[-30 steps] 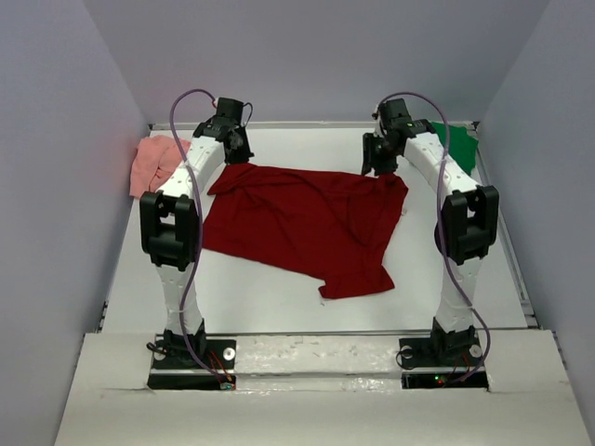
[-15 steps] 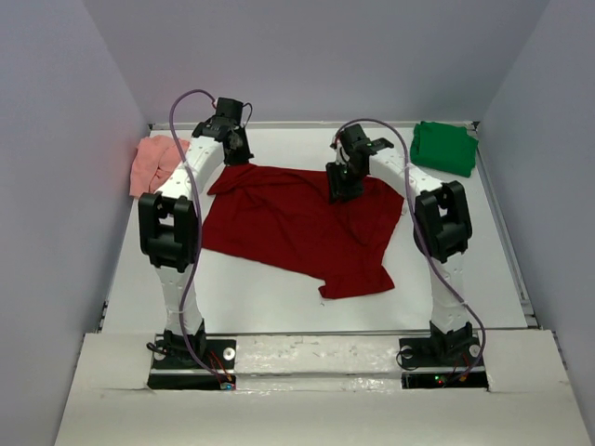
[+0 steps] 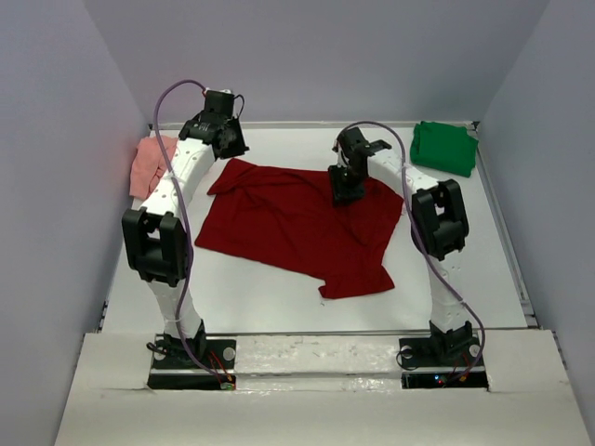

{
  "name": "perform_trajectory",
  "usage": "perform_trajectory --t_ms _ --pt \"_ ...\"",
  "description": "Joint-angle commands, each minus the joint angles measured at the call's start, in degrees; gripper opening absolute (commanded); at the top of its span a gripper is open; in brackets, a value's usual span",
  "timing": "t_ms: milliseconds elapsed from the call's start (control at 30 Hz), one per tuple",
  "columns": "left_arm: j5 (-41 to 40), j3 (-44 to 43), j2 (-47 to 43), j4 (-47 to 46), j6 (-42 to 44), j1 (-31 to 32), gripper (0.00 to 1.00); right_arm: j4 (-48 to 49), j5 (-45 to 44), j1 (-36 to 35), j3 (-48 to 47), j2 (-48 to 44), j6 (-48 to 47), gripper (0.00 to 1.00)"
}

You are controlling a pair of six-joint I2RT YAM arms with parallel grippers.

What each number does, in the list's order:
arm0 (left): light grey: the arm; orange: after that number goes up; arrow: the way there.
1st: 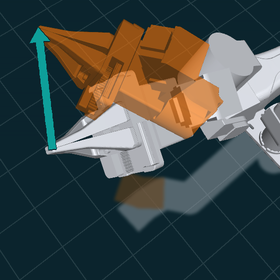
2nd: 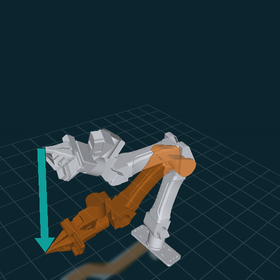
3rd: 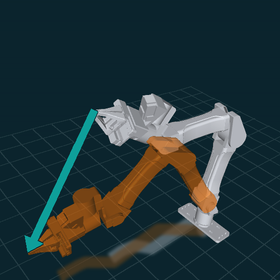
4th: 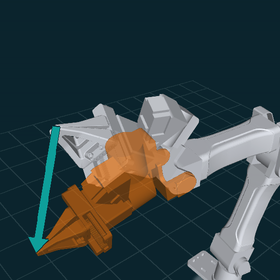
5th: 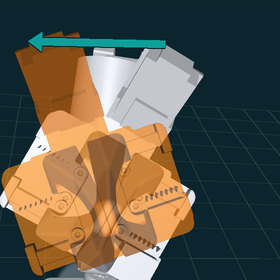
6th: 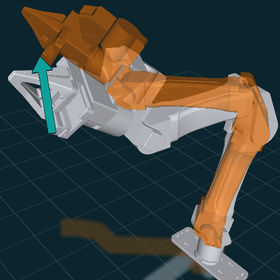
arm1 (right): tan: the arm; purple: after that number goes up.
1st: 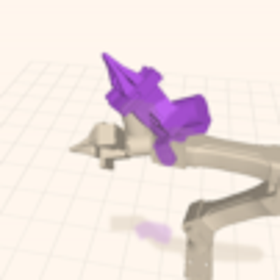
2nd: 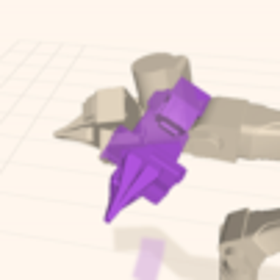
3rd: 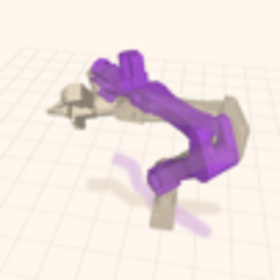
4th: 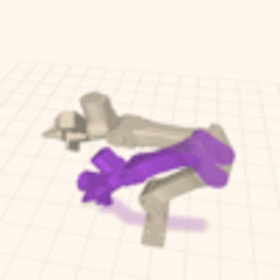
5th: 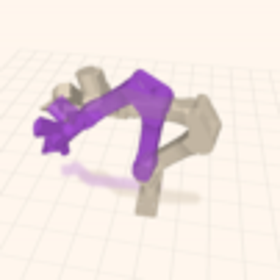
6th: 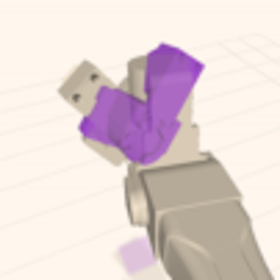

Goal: Fold and stack the t-shirts
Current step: Fold the flattened tshirt in 1/3 of the way

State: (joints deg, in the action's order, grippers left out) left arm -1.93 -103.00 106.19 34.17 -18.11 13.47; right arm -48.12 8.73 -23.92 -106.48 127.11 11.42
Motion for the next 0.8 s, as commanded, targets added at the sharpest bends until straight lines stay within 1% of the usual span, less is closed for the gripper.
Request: perform_trajectory --t_ms 0,133,400,533,767 --pt "0.97 2.27 -2.66 -0.77 0.62 0.59 0.11 -0.4 -2.93 0.19 -1.28 -7.22 -0.61 0.49" --pt "1.67 3.77 -2.74 -1.91 0.53 0.76 0.12 -0.92 -5.12 0.19 -1.8 -5.56 -1.05 0.49" --pt "1.32 4.83 -3.53 -1.74 1.23 1.03 0.13 -0.49 -4.25 2.38 -4.53 0.33 -2.1 0.49" --pt "1.14 5.27 -3.97 -1.74 1.85 0.94 0.14 -0.48 -3.11 4.14 -8.39 3.49 -3.07 0.48" --pt "1.14 5.79 -4.06 -2.0 2.11 1.03 0.14 -1.71 -1.96 4.67 -13.05 6.66 -4.04 0.48"
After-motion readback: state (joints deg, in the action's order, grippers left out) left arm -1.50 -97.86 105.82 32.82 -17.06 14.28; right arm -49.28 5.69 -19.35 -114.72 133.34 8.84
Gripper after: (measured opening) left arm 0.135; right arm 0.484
